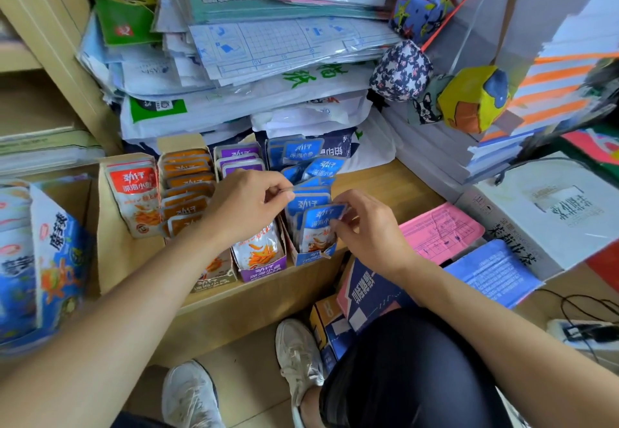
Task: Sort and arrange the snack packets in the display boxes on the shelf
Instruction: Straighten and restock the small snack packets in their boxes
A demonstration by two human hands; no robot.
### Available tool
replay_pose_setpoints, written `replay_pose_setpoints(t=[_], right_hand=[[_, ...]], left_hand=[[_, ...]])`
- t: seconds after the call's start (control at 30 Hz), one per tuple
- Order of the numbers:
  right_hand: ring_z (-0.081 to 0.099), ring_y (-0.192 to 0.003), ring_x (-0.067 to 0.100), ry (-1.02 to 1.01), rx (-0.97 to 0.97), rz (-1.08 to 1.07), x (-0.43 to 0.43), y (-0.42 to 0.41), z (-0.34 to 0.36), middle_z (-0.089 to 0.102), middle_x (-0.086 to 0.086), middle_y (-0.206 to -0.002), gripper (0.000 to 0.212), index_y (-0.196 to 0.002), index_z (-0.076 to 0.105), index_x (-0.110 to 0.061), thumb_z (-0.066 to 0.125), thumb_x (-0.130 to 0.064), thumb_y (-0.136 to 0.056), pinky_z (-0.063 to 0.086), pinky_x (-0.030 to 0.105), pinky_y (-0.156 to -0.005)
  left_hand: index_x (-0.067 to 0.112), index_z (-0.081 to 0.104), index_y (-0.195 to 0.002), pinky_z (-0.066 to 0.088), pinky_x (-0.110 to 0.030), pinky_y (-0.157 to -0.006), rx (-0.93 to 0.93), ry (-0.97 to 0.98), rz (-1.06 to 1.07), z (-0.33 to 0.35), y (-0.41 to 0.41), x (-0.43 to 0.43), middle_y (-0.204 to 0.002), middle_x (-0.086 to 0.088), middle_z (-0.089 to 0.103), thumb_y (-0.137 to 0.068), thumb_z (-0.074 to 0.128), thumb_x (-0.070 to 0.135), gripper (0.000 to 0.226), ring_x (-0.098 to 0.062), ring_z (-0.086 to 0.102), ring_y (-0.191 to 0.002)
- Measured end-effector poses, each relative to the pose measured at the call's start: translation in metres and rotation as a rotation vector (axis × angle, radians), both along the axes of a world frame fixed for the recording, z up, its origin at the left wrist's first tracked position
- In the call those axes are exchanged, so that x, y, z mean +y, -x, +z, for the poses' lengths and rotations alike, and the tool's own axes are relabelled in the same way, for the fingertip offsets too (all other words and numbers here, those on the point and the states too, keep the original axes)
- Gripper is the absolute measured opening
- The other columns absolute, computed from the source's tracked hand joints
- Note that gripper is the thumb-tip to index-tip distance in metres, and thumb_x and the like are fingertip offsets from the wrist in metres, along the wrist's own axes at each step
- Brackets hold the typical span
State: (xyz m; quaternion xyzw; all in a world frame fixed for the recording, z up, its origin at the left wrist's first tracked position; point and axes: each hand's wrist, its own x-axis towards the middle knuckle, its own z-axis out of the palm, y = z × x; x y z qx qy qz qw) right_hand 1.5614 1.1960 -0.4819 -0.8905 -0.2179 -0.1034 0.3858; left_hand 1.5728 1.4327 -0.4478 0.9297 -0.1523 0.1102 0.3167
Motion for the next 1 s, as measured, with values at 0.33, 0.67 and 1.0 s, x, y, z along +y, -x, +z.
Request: replay_pose_setpoints(t=[0.33, 0.67, 1.0], right_hand=[[0.063, -0.091, 0.007, -0.208, 0.065, 0.023, 0.000, 0.005, 0.003, 0.052, -0.004, -0.125, 0.076, -0.142, 0.048, -0.018, 0.086, -0.016, -0.076, 0.057, 0.019, -0.068], [0.060, -0.108, 0.008, -0.066, 0.053, 0.151, -0.006, 0.008, -0.001, 0.057, -0.005, -0.121, 0.039, -0.128, 0.067, -0.015, 0.074, -0.020, -0.090, 0.056, 0.026, -0.081], [0.053, -0.124, 0.004, 0.003, 0.044, 0.175, -0.007, 0.007, -0.003, 0.055, -0.005, -0.136, 0.046, -0.136, 0.060, -0.016, 0.070, -0.022, -0.092, 0.050, 0.030, -0.098]], left_hand=[[0.033, 0.080, -0.099, 0.059, -0.026, -0.078, 0.185, 0.076, -0.057, 0.008, 0.010, -0.003, -0.080, 0.023, 0.071, -0.080, 0.078, 0.048, 0.025, 0.010, 0.067, -0.079], [0.035, 0.075, -0.109, 0.061, -0.034, -0.077, 0.052, 0.170, 0.008, 0.004, -0.001, -0.013, -0.095, 0.021, 0.074, -0.081, 0.079, 0.046, 0.031, 0.007, 0.069, -0.083], [0.028, 0.078, -0.098, 0.057, -0.031, -0.072, -0.091, -0.053, -0.016, 0.009, -0.010, -0.030, -0.082, 0.013, 0.074, -0.092, 0.072, 0.030, 0.009, -0.007, 0.067, -0.075]])
